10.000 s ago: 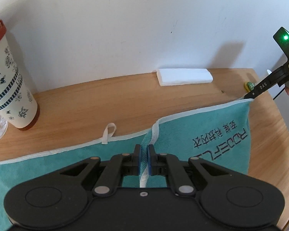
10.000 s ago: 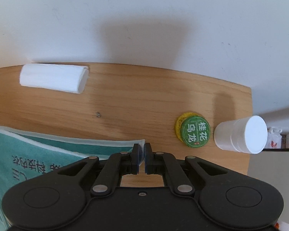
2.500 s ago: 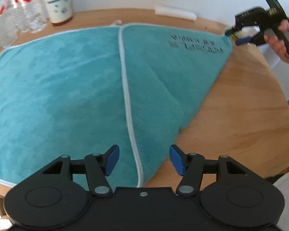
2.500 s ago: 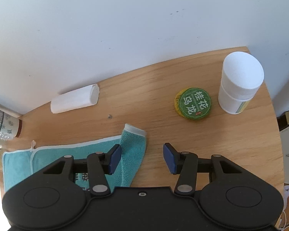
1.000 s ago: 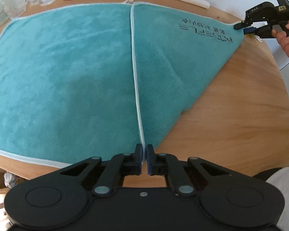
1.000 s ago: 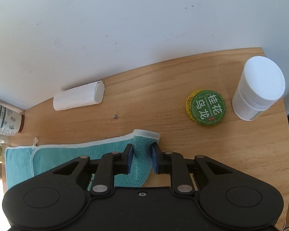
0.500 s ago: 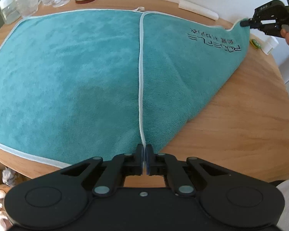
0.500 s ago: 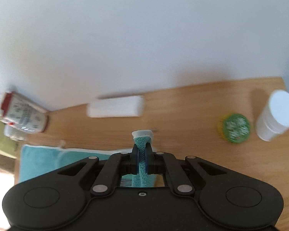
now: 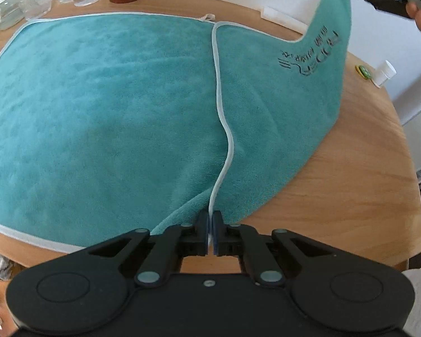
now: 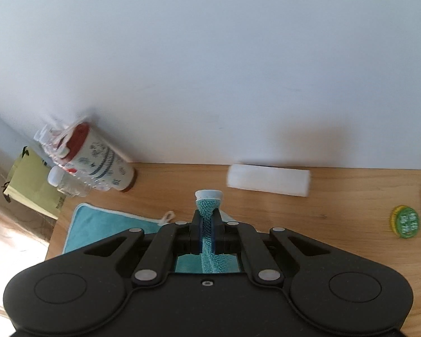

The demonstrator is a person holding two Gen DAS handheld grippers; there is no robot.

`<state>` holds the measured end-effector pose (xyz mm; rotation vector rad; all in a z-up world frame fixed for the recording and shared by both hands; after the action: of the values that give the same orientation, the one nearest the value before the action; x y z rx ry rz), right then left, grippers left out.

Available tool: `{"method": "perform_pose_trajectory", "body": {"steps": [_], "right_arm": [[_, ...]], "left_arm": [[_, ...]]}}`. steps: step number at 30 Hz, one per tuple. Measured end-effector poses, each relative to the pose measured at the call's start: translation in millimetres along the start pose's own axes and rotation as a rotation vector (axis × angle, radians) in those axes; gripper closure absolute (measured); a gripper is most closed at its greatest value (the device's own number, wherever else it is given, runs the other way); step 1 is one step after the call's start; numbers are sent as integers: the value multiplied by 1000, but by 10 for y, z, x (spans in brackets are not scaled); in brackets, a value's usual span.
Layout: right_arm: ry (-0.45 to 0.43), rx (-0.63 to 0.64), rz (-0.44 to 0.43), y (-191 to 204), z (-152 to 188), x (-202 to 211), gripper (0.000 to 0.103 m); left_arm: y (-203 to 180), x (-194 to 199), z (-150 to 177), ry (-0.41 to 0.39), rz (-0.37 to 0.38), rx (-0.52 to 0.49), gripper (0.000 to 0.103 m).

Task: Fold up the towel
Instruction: 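Lift the towel with both tools and carry it toward the water bottles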

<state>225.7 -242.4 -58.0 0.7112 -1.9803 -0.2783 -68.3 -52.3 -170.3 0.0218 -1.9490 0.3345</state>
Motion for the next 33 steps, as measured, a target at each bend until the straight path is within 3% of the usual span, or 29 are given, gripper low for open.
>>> {"method": "perform_pose_trajectory", "body": {"steps": [17,33], "right_arm": [[16,116,-76,1110,-204,-159,98],[132,292,-172,2453,-205,-956,98]], "left_arm": [[249,1,-6,38,148,0,100],[641,-14,32,40,283,140,100]]}}
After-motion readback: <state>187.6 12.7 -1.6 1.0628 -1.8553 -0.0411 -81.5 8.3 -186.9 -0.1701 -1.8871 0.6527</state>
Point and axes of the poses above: each gripper's, at about its wrist camera, not at the fingertips, and x roughly against the way its jaws point, y to its left, z to its underside, the point moved 4 cm from there along -x, roughly the way its jaws point, and after that the axes turned 1 degree about -y, right-handed, at the moved point
